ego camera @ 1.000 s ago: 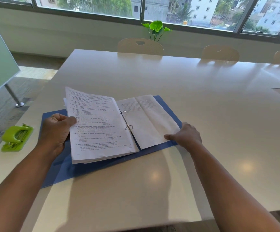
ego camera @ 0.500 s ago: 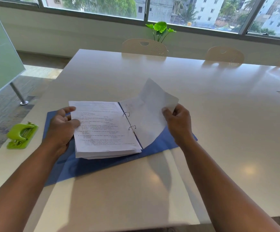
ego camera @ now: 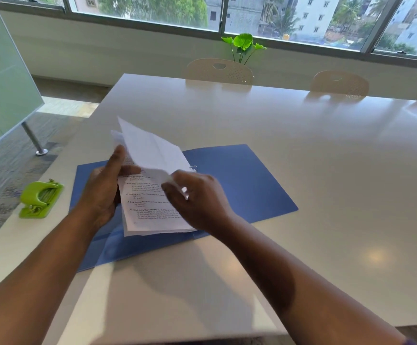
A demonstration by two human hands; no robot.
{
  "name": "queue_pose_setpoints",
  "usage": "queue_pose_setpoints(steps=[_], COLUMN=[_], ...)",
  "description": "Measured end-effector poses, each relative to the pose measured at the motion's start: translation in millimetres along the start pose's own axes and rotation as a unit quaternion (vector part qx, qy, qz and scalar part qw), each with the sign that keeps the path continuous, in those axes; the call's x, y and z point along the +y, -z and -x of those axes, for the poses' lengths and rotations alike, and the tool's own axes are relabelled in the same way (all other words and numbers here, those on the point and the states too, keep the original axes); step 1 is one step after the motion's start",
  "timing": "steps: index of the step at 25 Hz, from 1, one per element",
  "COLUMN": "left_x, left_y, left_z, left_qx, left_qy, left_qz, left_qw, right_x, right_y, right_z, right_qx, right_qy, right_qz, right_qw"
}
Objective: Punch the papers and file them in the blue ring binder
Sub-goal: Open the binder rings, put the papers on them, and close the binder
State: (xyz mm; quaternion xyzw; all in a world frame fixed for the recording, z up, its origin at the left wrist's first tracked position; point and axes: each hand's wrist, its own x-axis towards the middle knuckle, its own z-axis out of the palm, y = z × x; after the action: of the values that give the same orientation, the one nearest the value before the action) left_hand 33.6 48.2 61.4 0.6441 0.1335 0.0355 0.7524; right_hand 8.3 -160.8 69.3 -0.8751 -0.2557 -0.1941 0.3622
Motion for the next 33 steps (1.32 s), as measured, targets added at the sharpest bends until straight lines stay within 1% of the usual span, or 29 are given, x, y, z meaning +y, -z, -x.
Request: queue_pose_setpoints(steps=[2,3,6,9,12,15,18,20,23,26,27,29,30,31,33], left_x=[1.2,0.9,-2.5,-8.5,-12.5,-3.1,19.3,33.1,49.1,49.1,42.4,17.3,2.4,-12.4,-37.3], left_y=[-2.8,-3.2,-3.4,1.8,7.5,1.1,-17.7,-35.1,-64.0,-86.5,-91.3,-95.4,-95.1,-93.7,-91.9], left_z=[0.6,-0.2,-4.3,-8.6,-14.2,-15.2,-10.8,-8.0,-3.5,-4.1,-6.1,-13.7,-17.6,-20.4,-25.9], left_qx=[0.004,0.011,0.058,0.075,0.083,0.094,0.089,0.055,-0.009,-0.092,-0.098,-0.07,-0.061,-0.069,-0.131], left_qy=[0.013,0.024,0.039,0.045,0.044,0.015,-0.014,-0.031,-0.058,-0.065,-0.08,-0.12,-0.131,-0.131,-0.122], left_qz=[0.003,0.001,-0.018,-0.036,-0.005,0.001,0.03,0.029,-0.003,0.043,0.021,-0.107,-0.178,-0.239,-0.318], left_qw=[1.0,1.0,0.997,0.996,0.996,0.995,0.995,0.998,0.998,0.993,0.992,0.985,0.973,0.96,0.931], right_x=[-3.6,-4.3,-2.0,4.5,10.4,16.0,16.7,15.7,22.0,35.5,41.1,52.4,57.7,62.6,69.6], right_y=[-10.2,-13.9,-19.1,-19.6,-21.1,-25.7,-27.2,-22.3,-11.0,0.0,4.1,12.3,15.4,17.0,18.8], right_z=[7.6,10.9,19.1,28.4,37.1,41.8,41.2,38.4,30.4,26.0,25.5,26.4,27.6,28.6,30.4], right_qx=[-0.031,-0.06,-0.153,-0.209,-0.24,-0.197,-0.102,-0.022,0.044,0.115,0.138,0.17,0.181,0.193,0.217], right_qy=[0.032,0.032,-0.001,-0.016,-0.024,-0.023,-0.026,-0.045,-0.123,-0.196,-0.23,-0.305,-0.338,-0.366,-0.411], right_qz=[0.001,-0.003,-0.006,0.032,0.087,0.111,0.109,0.087,0.052,-0.004,-0.032,-0.083,-0.115,-0.155,-0.234], right_qw=[0.999,0.998,0.988,0.977,0.967,0.974,0.989,0.995,0.99,0.974,0.963,0.933,0.916,0.897,0.854])
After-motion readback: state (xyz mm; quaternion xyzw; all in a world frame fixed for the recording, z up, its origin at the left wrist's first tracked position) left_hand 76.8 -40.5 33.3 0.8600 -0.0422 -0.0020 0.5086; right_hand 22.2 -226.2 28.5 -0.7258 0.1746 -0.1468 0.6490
